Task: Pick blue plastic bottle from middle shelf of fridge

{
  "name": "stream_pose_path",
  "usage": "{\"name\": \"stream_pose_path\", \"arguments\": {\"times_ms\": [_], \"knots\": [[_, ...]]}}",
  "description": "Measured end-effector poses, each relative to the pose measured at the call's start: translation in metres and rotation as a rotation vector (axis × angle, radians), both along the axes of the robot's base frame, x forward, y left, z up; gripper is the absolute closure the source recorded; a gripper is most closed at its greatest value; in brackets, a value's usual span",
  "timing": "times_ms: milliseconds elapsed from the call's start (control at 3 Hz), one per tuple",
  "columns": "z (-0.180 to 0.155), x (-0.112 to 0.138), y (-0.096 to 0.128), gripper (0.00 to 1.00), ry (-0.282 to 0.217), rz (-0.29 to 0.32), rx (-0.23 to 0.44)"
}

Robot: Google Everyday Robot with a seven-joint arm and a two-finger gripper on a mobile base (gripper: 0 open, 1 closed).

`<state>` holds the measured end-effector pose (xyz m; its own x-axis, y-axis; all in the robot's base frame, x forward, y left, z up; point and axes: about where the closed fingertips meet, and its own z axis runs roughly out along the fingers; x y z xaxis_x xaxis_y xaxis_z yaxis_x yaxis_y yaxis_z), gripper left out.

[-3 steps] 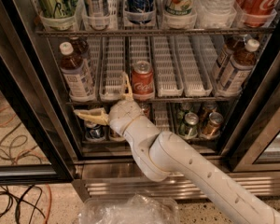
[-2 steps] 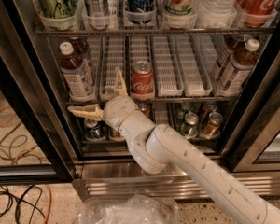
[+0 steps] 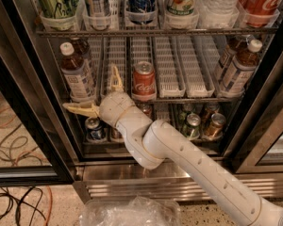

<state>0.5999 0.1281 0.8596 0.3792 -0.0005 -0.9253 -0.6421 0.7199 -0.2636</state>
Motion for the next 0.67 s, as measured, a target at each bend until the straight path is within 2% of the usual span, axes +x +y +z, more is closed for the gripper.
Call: {"name": "stream_pose_path", "arguments": {"times_ms": [333,667], "knots": [[0.0,0.0,0.0,0.08,0.0,0.0,0.0],[0.0,0.0,0.0,0.26,0.0,0.0,0.0]]}}
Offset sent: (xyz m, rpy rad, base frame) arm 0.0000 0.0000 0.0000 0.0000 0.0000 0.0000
